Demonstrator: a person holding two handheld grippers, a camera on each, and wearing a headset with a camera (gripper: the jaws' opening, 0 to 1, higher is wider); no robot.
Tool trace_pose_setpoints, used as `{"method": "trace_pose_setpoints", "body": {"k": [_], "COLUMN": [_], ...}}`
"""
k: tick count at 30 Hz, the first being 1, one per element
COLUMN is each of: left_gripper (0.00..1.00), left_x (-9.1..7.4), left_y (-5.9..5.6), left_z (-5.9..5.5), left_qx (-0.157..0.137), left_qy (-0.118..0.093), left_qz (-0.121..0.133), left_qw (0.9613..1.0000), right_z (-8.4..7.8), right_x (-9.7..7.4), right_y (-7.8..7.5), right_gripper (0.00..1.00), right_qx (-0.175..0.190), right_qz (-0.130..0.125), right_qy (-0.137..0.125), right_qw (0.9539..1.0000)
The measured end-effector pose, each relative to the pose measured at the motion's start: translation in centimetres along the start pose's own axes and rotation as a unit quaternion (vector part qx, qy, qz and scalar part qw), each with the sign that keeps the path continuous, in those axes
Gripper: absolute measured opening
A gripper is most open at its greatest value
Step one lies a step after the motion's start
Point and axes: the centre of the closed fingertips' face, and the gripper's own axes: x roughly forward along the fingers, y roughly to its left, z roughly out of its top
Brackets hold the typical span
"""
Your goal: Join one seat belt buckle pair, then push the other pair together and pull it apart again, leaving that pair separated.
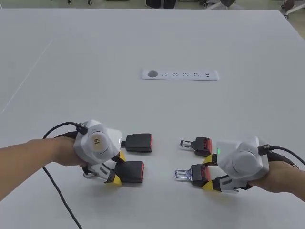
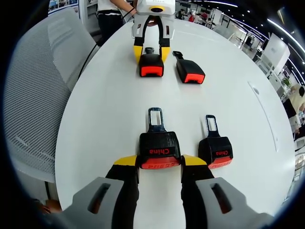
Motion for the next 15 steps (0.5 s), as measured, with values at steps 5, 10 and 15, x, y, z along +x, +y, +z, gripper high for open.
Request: {"method": "trace_pose_setpoints", "body": {"k": [5, 10, 15], "left_gripper": [0.34, 0.39, 0.41], "left_x": [0.03, -0.01, -0.17], "left_y": [0.2, 0.25, 0.19], "left_z": [-0.15, -0.32, -0.63], "left_qx": [-0.003, 0.001, -0.006], "left_qy": [0.003, 0.013, 0.02], "left_qz": [0.004, 0.004, 0.006], "left_qw": [1.0, 0.9999, 0.9998], "right_z": [0.02, 0.19, 0.48], "right_x": [0.06, 0.17, 0.02], "right_y": [-0.08, -0.28, -0.08], "right_gripper": [0.33, 0.38, 0.41], "right_qx": [-0.001, -0.001, -0.002], "right_qz": [-0.001, -0.005, -0.006], "right_qy": [-0.001, -0.001, -0.004], "right_qw": [1.0, 1.0, 1.0]}}
